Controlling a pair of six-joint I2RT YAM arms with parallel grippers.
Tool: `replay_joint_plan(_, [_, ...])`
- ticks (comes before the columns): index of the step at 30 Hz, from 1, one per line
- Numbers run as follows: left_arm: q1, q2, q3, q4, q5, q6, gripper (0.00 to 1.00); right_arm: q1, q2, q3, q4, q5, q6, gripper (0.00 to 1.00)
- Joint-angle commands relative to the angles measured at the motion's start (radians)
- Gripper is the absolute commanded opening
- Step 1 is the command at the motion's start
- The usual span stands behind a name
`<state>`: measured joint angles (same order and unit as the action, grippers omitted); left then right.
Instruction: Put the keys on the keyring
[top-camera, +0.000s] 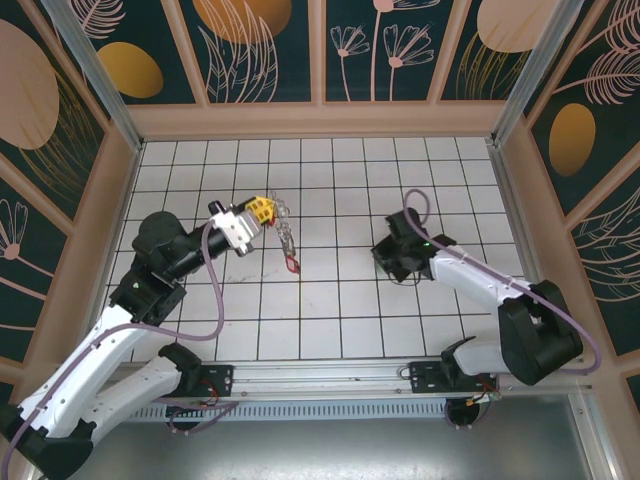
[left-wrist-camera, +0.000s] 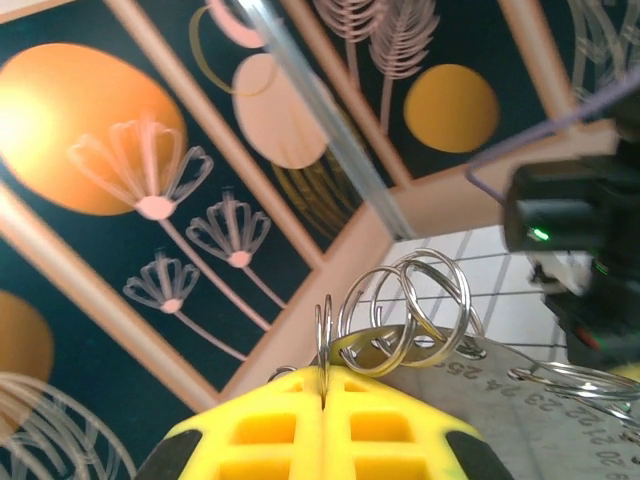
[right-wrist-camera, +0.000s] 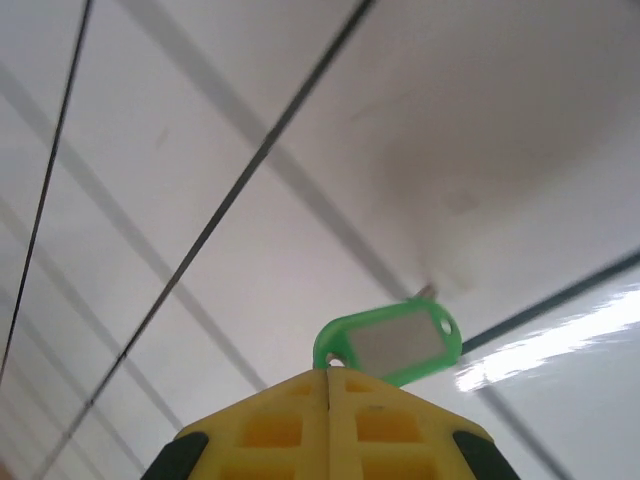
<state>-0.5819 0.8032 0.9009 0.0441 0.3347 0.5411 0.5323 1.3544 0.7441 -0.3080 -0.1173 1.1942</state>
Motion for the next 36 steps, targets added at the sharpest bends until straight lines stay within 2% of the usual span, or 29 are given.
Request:
replay_joint_plan(1, [0.016, 0.018, 0.107, 0.004, -0.138, -0.061, 0.0, 0.091, 0.082, 0.002, 0.252, -0.142, -0.123, 0.0])
replay_joint_plan(5, [0.038, 0.025, 0.147, 0.004, -0.22, -0.07, 0.0, 0.222, 0.241, 0.149, 0.281, -0.199, -0.231, 0.0])
replay_joint_plan(9, [0.062, 0.027, 0.176, -0.021, -0.213, -0.076, 0.0, 0.31, 0.462, 0.313, 0.405, -0.447, -0.278, 0.0])
replay_joint_plan(12, [0.068, 0.021, 0.185, -0.026, -0.22, -0.076, 0.0, 0.374, 0.629, 0.499, 0.361, -0.519, -0.322, 0.0])
replay_joint_plan(15, [0.07, 0.006, 0.187, -0.041, -0.234, -0.064, 0.0, 0.394, 0.747, 0.69, 0.235, -0.555, -0.378, 0.0])
replay_joint_plan(19, [0.071, -0.022, 0.18, -0.056, -0.226, -0.049, 0.0, 0.393, 0.806, 0.748, 0.256, -0.609, -0.342, 0.0])
replay_joint_plan(23, [0.071, -0.038, 0.16, -0.069, -0.206, -0.036, 0.0, 0.375, 0.85, 0.742, 0.243, -0.593, -0.337, 0.0])
replay_joint_plan(28, [0.071, -0.045, 0.131, -0.074, -0.158, -0.036, 0.0, 0.362, 0.892, 0.772, 0.066, -0.424, -0.452, 0.0])
replay_joint_plan(36, [0.071, -0.048, 0.098, -0.063, -0.066, -0.048, 0.0, 0.35, 0.881, 0.727, 0.095, -0.346, -0.483, 0.0])
